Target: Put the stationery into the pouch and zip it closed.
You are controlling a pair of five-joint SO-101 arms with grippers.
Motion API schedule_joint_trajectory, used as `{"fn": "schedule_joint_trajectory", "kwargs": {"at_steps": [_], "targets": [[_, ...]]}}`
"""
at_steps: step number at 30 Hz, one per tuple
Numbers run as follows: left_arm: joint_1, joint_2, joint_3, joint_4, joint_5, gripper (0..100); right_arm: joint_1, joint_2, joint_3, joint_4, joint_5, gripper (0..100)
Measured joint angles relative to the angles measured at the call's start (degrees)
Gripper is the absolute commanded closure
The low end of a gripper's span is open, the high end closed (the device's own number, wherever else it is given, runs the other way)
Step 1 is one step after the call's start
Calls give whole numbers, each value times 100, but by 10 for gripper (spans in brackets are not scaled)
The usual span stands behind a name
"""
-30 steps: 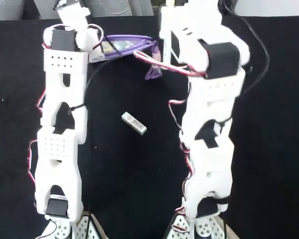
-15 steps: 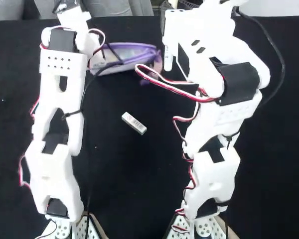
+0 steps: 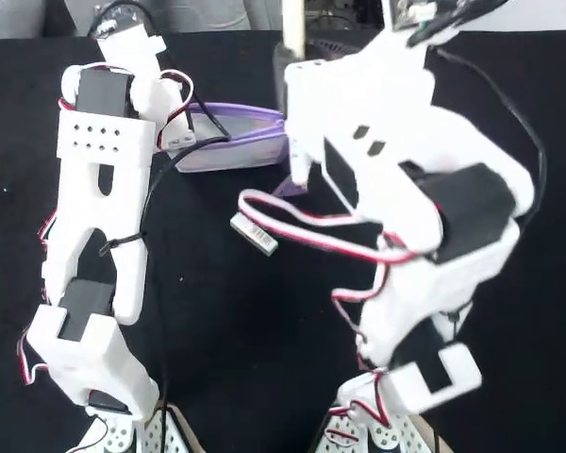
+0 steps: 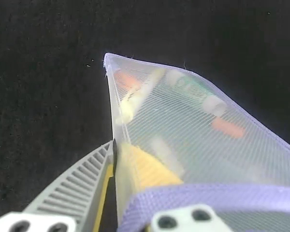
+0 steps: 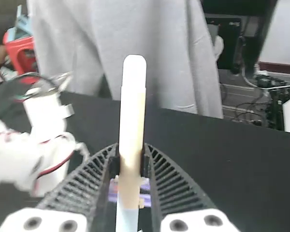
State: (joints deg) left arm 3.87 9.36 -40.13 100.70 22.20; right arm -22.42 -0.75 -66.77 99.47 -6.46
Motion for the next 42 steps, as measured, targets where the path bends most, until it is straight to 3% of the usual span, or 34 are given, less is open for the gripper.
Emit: {"fn": "schedule_joint_trajectory", "kwargs": {"at_steps": [11, 22, 30, 42], "targets": [[0, 176, -9, 0, -141, 970, -774, -580, 879, -35, 0, 987], [0, 176, -9, 0, -211, 970, -484, -1099, 2154, -791, 0, 987], [0, 176, -9, 0, -211, 970, -457, -2171, 4299, -2418, 0, 987], [0, 176, -9, 0, -211, 970, -457, -3842, 8026, -6189, 0, 987]]}}
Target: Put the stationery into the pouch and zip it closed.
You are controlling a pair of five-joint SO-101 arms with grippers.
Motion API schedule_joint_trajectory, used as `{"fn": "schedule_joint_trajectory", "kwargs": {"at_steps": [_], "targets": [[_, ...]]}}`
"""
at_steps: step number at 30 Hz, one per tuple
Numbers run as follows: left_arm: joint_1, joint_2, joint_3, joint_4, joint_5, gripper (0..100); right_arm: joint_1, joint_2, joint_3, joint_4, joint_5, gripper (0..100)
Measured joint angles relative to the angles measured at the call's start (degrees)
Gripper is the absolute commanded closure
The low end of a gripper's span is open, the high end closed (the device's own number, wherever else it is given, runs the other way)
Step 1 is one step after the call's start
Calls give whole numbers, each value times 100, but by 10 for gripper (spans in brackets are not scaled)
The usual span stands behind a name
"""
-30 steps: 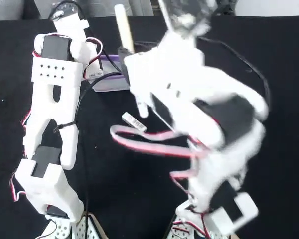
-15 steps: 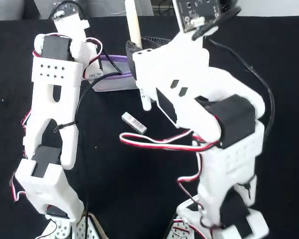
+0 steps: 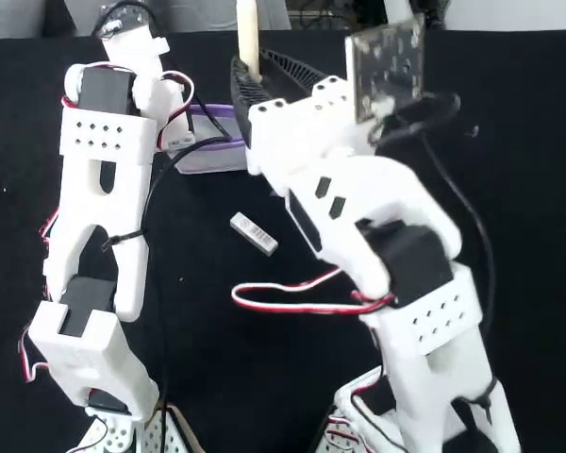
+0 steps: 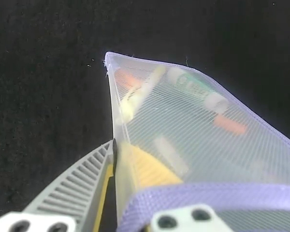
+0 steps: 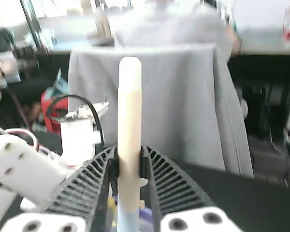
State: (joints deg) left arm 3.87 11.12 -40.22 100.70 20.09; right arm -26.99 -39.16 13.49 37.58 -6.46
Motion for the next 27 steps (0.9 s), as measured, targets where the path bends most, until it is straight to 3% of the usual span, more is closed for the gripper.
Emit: {"fn": "schedule_joint_trajectory", "kwargs": {"at_steps": [7, 18, 27], "targets": [[0, 0, 0, 0, 0, 970, 0, -501, 1530, -2048, 0, 987], [0, 0, 0, 0, -18, 970, 0, -510, 3640, -5169, 677, 987], [-79, 9, 0, -79, -26, 970, 0, -589, 4132, -5908, 703, 987]]}}
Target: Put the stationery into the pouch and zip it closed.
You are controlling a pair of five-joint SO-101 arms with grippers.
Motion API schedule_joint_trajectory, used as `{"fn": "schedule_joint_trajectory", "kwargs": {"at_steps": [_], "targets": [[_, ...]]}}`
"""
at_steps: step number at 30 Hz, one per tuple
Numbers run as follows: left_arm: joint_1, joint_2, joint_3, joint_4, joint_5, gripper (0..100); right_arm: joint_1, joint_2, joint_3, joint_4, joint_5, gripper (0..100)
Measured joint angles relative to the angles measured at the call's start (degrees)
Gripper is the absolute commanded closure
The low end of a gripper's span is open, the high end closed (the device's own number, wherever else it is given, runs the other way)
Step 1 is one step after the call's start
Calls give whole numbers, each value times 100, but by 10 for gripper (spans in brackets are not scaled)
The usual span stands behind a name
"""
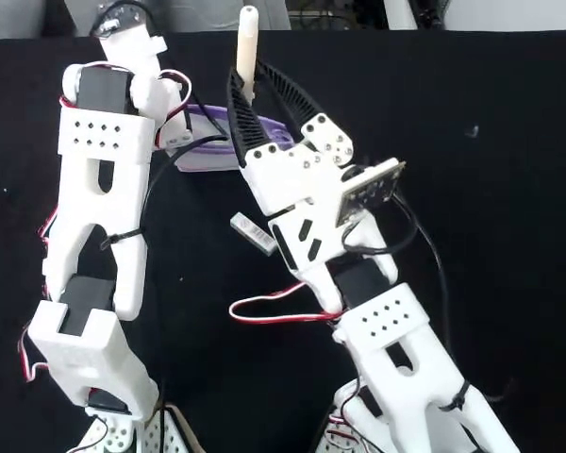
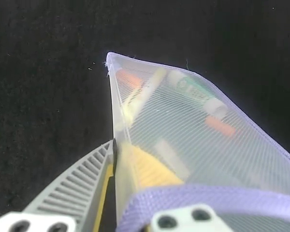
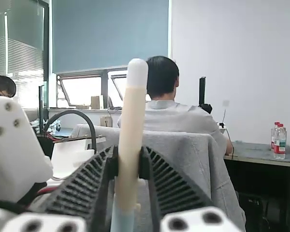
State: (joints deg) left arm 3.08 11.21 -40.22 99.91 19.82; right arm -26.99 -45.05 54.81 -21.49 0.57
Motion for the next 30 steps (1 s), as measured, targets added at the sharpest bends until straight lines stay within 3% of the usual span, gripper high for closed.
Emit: {"fn": "schedule_joint_trajectory", "kwargs": {"at_steps": [10, 22, 30], "targets": [[-18, 0, 0, 0, 0, 970, 0, -18, 18, -308, 510, 987], [-18, 0, 0, 0, 0, 970, 0, 9, 18, -914, 536, 987], [-18, -9, 105, -26, -9, 970, -53, 1081, 18, -1802, 545, 987]]}}
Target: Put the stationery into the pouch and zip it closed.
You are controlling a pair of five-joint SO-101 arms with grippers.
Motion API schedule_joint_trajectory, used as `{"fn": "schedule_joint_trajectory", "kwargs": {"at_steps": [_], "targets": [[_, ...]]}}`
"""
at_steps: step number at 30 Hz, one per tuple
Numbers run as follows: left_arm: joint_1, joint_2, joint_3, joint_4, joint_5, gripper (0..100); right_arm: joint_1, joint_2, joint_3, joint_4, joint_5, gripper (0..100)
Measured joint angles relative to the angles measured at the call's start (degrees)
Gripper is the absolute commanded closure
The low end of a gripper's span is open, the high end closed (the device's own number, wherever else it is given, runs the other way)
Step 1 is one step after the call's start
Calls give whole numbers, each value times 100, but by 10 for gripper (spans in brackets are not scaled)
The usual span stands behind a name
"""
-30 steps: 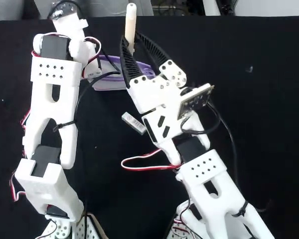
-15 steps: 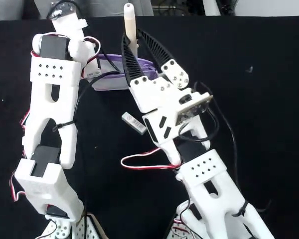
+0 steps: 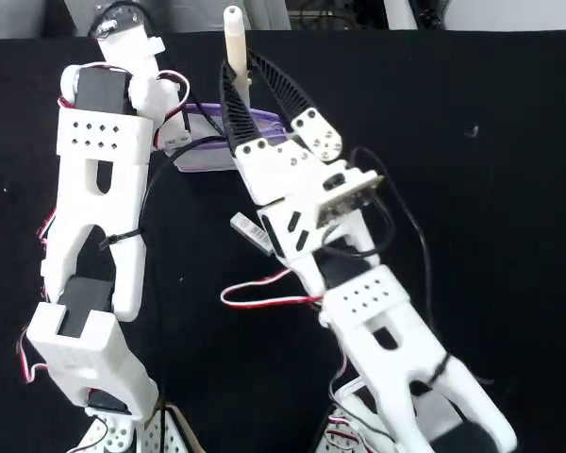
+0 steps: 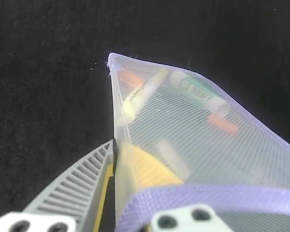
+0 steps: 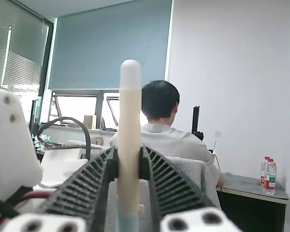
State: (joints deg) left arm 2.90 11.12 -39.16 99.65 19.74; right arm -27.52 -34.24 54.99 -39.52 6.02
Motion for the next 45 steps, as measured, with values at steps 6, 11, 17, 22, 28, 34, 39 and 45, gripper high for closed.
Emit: {"fn": "schedule_joint_trajectory", "kwargs": {"at_steps": [6, 11, 17, 22, 28, 34, 39, 45], "targets": [[0, 0, 0, 0, 0, 970, 0, 615, 0, -343, 0, 987], [-18, 0, 0, -9, 0, 970, 0, 695, 334, -396, 0, 969], [-18, 0, 35, -97, 0, 970, -9, 501, 668, -396, 0, 724], [-18, 0, 35, -97, 0, 970, 0, 141, 818, -396, 0, 702], [-62, 0, 35, -132, 0, 970, 0, -448, 949, -360, 0, 702], [-554, 0, 44, -343, 18, 970, 62, -1433, 747, 1187, 299, 702], [-1266, 18, 53, -633, 9, 970, 62, -1829, -255, 3569, 334, 702], [-2048, 79, 62, -967, 0, 970, 158, -1829, -993, 6092, 334, 785]]}}
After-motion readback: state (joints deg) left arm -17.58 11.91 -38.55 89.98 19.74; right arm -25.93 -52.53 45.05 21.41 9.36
